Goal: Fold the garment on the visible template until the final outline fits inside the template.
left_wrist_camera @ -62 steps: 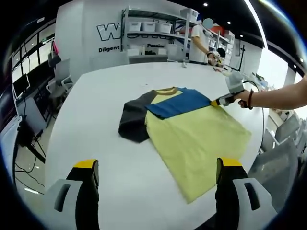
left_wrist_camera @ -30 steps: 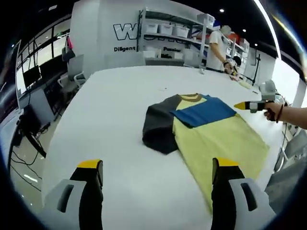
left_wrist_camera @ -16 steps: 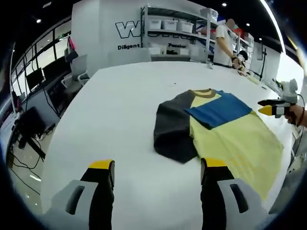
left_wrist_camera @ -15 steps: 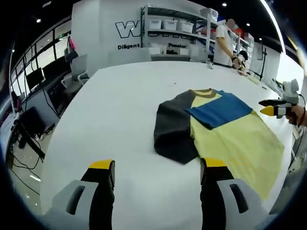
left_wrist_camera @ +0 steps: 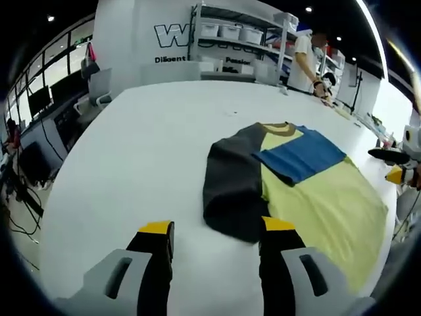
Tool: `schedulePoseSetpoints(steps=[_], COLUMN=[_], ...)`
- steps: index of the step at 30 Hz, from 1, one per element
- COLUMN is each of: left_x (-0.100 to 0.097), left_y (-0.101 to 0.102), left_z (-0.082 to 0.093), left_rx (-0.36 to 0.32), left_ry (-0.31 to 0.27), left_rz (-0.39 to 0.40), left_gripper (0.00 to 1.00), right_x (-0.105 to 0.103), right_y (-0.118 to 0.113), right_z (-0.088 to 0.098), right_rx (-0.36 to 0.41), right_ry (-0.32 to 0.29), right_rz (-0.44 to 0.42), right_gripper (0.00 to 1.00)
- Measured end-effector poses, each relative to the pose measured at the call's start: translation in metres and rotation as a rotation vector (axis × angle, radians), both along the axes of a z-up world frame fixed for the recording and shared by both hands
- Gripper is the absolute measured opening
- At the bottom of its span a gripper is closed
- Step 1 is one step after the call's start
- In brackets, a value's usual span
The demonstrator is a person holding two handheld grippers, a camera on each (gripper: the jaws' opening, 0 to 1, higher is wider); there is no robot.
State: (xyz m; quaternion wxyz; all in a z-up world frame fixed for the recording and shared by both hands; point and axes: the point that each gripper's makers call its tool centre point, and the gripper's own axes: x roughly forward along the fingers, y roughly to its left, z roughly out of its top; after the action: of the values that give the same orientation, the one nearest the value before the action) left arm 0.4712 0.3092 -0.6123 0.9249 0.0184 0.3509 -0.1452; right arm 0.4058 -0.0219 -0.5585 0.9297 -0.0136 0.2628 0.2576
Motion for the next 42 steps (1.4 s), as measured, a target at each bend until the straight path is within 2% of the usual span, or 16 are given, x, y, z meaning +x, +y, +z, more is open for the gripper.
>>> schedulePoseSetpoints(steps=[3,9,12,15,17,22,25,30,35,38,42], left_x=[0.006,0.012,0.012,0.012,0.014,0.015,0.016,0.018,0.029,0.033,0.036], left_y=[-0.001,-0.004,-0.006,-0.008,-0.008,-0.006,-0.004,-0.003,0.008,0.011,0.011], left_z=[-0.006,-0.013,-0.017,-0.020,-0.018,-0.019,-0.018,-0.004,0.018,0.027,0.034], left_rx=[0.039,0.036,0.042,0.027,0.036,0.066,0.075,0.071,0.096,0.094,0.126], left_ry=[0.013,0.035,0.042,0.059,0.046,0.059,0.058,0.023,-0.030,-0.041,-0.051], left_rz=[-0.019,-0.018,-0.021,-0.025,-0.030,-0.047,-0.048,-0.048,-0.035,-0.026,-0.043], left_gripper=[0.38,0.31,0.29,0.23,0.19,0.00,0.00,0.00,0.00,0.00,0.00], right_x=[-0.009,-0.021,-0.024,-0.025,-0.024,-0.022,-0.023,-0.024,-0.026,-0.027,-0.030], right_y=[0.001,0.002,-0.001,-0.002,-0.002,-0.004,-0.005,-0.006,-0.005,-0.004,-0.005], right_z=[0.002,0.008,0.005,0.007,0.009,0.010,0.009,0.011,0.012,0.012,0.012], right_rx=[-0.010,0.004,-0.033,-0.051,-0.052,-0.048,-0.056,-0.047,-0.050,-0.053,-0.044], right_ry=[0.003,-0.004,-0.002,-0.015,-0.024,-0.027,-0.025,-0.034,-0.036,-0.038,-0.031], right_rz=[0.018,0.026,0.034,0.040,0.041,0.035,0.032,0.025,0.030,0.037,0.034], right_gripper=[0.91,0.92,0.91,0.91,0.91,0.90,0.90,0.89,0.89,0.90,0.90])
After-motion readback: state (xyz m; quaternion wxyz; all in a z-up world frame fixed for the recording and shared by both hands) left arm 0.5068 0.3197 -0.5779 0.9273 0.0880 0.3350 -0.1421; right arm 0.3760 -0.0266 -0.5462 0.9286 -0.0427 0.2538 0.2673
